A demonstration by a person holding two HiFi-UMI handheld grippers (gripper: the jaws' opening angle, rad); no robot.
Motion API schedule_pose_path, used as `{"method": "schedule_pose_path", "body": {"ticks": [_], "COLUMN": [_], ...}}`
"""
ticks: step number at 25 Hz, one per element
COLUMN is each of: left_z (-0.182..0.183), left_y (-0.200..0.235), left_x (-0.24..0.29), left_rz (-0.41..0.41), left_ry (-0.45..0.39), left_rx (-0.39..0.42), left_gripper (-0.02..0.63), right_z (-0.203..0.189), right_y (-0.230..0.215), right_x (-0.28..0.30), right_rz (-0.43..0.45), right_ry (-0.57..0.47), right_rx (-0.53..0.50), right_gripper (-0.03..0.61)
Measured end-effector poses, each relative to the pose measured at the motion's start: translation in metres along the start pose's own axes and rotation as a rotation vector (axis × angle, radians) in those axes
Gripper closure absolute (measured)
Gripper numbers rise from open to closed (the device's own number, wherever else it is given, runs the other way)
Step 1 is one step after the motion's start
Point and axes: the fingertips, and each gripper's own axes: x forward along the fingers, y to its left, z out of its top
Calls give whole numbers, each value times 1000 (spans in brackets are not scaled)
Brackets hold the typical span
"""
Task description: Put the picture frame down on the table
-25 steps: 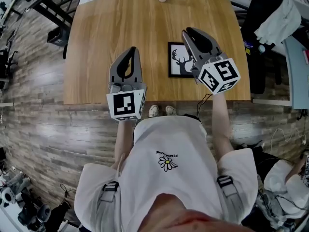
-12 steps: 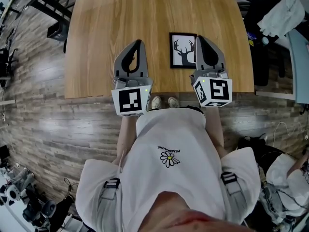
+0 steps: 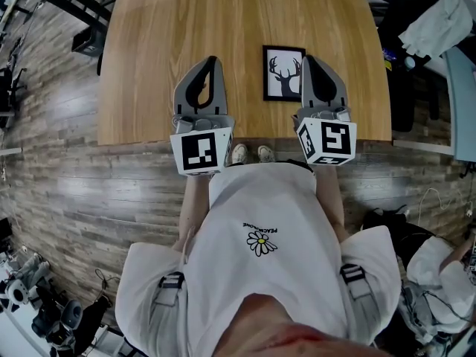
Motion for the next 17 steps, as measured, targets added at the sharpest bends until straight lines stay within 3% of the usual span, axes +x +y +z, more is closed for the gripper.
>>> {"method": "schedule_pose_path", "body": {"ticks": [17], "left_z": [2], "left_y": [4], "left_x": [-4], "left_rz": [18], "left_ry": [-4], "left_rx": [-9], "left_gripper": [598], "right_z": [22], "right_y": [7], "right_x": [-4], "right_rz": [29], "right_ry": [-35], "right_rx": [-16], "right_gripper": [569]}}
